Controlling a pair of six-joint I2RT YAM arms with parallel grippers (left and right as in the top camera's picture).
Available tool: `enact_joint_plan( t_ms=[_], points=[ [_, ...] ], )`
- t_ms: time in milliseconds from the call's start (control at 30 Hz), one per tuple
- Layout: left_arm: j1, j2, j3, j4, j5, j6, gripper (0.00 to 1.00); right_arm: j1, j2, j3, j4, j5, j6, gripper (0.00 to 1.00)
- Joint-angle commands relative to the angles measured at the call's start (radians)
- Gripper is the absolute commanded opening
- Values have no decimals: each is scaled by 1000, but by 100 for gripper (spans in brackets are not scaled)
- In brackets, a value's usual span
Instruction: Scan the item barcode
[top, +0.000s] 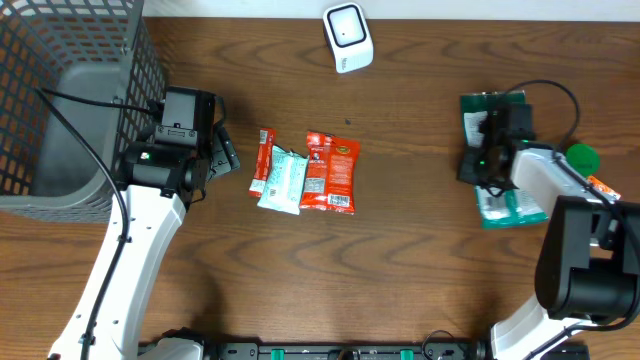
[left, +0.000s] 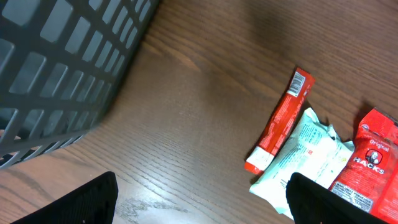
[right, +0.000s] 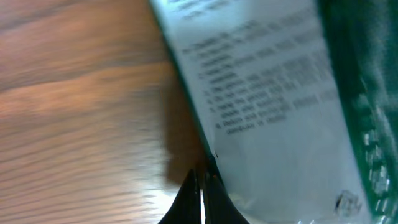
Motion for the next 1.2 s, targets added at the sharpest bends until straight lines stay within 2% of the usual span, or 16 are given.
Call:
enact_joint_plan(
  t_ms=[0, 233, 400, 567, 667, 900, 1167],
  points=[
    [3, 4, -5, -2, -20, 17, 87, -54, 18, -16, -31, 48, 10, 1],
    [3, 4, -5, -2, -20, 16, 87, -112, 10, -14, -43, 47, 10, 2],
    [3, 4, -5, -2, -20, 17, 87, -106, -21, -13, -37, -44, -17, 9],
    [3, 4, -5, -2, -20, 17, 87, -102, -83, -13, -53, -2, -36, 10],
    [3, 4, -5, -2, -20, 17, 87, -102, -102, -13, -56, -93, -36, 12],
    [3, 4, -5, -2, -20, 17, 87, -65, -108, -13, -38, -451, -104, 46],
    [3, 4, -5, -2, -20, 17, 87, 118, -108, -12, 27, -489, -97, 73]
  ],
)
